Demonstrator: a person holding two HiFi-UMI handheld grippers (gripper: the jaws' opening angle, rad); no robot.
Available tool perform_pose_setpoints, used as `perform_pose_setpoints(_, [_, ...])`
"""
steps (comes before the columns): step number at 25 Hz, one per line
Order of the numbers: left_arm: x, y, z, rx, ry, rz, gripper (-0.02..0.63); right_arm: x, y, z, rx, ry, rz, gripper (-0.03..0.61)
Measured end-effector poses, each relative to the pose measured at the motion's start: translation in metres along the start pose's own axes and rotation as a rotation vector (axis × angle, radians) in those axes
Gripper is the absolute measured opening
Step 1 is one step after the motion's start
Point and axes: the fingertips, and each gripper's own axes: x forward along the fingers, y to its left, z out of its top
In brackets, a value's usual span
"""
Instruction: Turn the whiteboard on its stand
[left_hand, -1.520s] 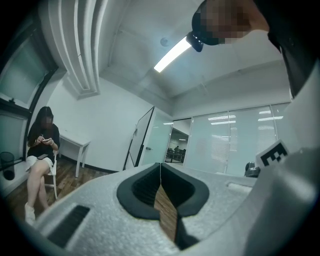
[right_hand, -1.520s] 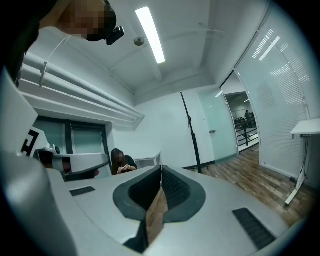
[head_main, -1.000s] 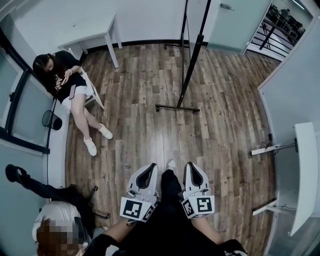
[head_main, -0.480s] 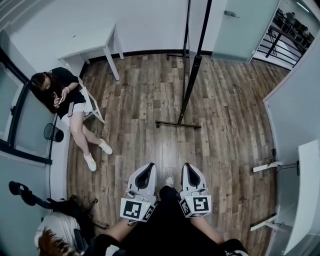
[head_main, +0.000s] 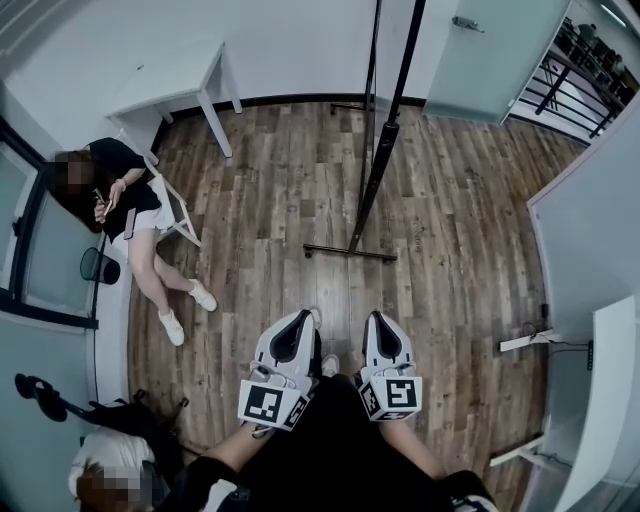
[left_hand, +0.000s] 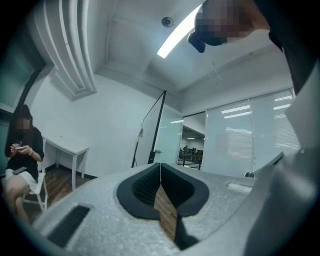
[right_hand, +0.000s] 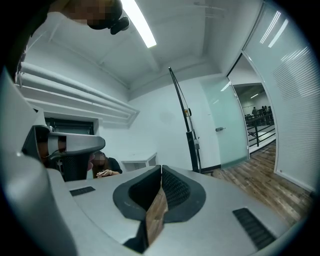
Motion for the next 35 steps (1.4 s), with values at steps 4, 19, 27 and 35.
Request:
perform_pose_setpoints(4, [0.043,0.011,-0.001,0.009,-0.004,-0.022,0.018,0.039,-0.025,0.008,-0.014,-0.004,-0.026,0.015])
perform_pose_setpoints(19, [0.192,0.084,0.030,-0.006,-0.041,-0.097,0.018,0.203,-0.069,0.045,-0.057,-0.003,-0.085,0.015])
perform_pose_setpoints(27, [0.243,0.114,0.039,-0.007,-0.051,-0.129,0.018,0.272,-0.101,0.045,-0.073,0.006,-0.144,0.016])
perform_pose_setpoints(35, [0.289,0.132,0.039,-0.004,-0.033,-0.161,0.018,0.337,-0.142,0.033,-0.083,0.049,-0.190,0.123])
